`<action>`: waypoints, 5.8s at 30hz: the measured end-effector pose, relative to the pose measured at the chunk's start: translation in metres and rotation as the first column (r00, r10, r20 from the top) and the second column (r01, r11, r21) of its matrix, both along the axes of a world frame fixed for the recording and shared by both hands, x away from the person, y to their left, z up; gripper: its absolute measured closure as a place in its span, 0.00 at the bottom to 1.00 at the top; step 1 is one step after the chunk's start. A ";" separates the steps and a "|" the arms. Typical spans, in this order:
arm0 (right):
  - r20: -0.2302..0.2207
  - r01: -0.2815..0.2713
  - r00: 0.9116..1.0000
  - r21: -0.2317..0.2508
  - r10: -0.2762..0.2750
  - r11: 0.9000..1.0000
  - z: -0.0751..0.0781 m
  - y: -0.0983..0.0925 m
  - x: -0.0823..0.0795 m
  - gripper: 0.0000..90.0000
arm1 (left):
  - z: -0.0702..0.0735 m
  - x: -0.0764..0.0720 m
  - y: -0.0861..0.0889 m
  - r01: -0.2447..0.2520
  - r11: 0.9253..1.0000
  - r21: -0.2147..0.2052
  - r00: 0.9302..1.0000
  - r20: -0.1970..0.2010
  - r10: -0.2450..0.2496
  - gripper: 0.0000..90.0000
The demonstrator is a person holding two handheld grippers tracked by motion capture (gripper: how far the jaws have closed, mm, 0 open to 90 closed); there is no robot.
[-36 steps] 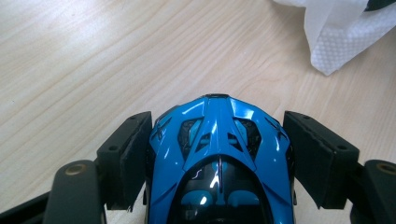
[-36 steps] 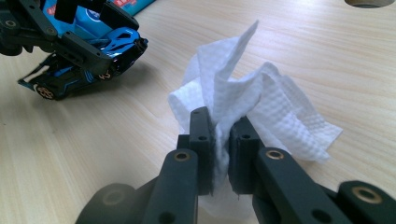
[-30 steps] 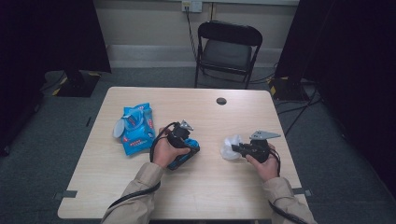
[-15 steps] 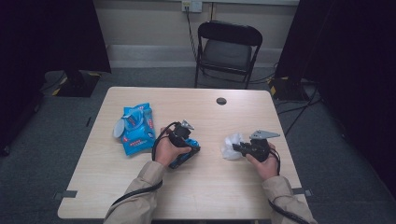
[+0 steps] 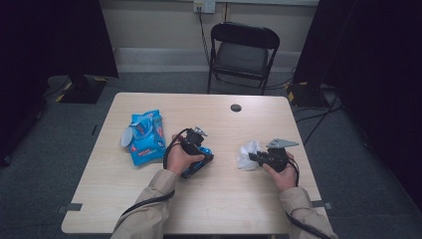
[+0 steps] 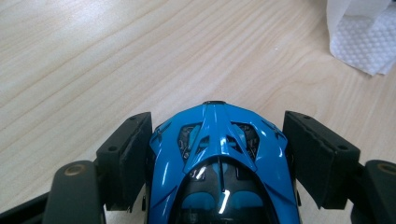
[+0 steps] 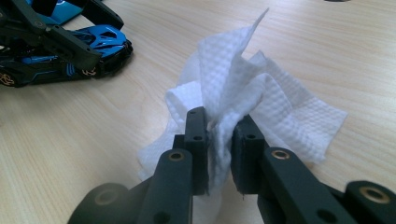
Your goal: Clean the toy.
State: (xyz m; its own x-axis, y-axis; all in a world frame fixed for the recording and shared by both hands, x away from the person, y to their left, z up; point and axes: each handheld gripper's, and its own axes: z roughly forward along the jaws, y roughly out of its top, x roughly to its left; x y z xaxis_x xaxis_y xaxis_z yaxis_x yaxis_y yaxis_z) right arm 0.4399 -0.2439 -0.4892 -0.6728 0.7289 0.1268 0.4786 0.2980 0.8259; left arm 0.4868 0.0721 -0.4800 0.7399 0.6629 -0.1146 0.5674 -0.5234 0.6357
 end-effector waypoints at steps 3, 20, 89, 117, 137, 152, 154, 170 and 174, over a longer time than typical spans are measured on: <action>0.002 0.005 1.000 -0.003 -0.005 1.000 0.000 -0.001 0.000 0.88 | 0.000 0.001 -0.002 -0.001 1.000 0.004 1.000 -0.004 0.001 0.28; 0.000 0.027 1.000 -0.021 -0.027 0.999 -0.003 -0.003 0.001 0.86 | -0.002 0.010 -0.007 -0.019 0.999 0.028 1.000 0.002 0.019 0.27; -0.038 0.047 0.998 -0.034 -0.048 0.998 0.015 0.001 0.005 0.16 | 0.033 -0.004 0.021 -0.024 1.000 0.008 1.000 0.017 0.024 0.18; -0.031 -0.009 1.000 -0.048 0.007 0.999 0.027 0.005 -0.004 0.16 | 0.042 -0.027 0.042 0.009 1.000 -0.012 1.000 0.011 -0.009 0.18; -0.045 -0.077 0.996 -0.061 0.074 0.995 0.028 0.009 -0.016 0.16 | 0.040 -0.050 0.059 0.031 0.999 -0.030 0.999 0.020 -0.031 0.18; -0.056 -0.096 0.994 -0.054 0.093 0.994 0.026 0.001 -0.026 0.16 | 0.039 -0.064 0.071 0.065 0.997 -0.037 0.998 0.030 -0.064 0.18; -0.057 -0.095 0.994 -0.057 0.091 0.994 0.025 -0.001 -0.027 0.16 | 0.039 -0.066 0.072 0.070 0.997 -0.037 0.997 0.033 -0.069 0.18; -0.066 -0.105 0.993 -0.061 0.101 0.993 0.021 -0.009 -0.035 0.16 | 0.040 -0.086 0.092 0.088 0.994 -0.060 0.995 0.054 -0.085 0.18; -0.071 -0.102 0.993 -0.058 0.098 0.993 0.018 -0.012 -0.038 0.16 | 0.038 -0.088 0.099 0.082 0.995 -0.060 0.996 0.045 -0.080 0.18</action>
State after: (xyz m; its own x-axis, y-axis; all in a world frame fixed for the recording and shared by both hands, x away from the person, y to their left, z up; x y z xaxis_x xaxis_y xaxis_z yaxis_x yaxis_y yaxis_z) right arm 0.4024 -0.2560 -0.4709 -0.7342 0.6662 0.1313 0.4979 0.3967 0.7711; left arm 0.3987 0.1713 -0.4424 0.7960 0.5932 -0.1204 0.4962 -0.5256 0.6910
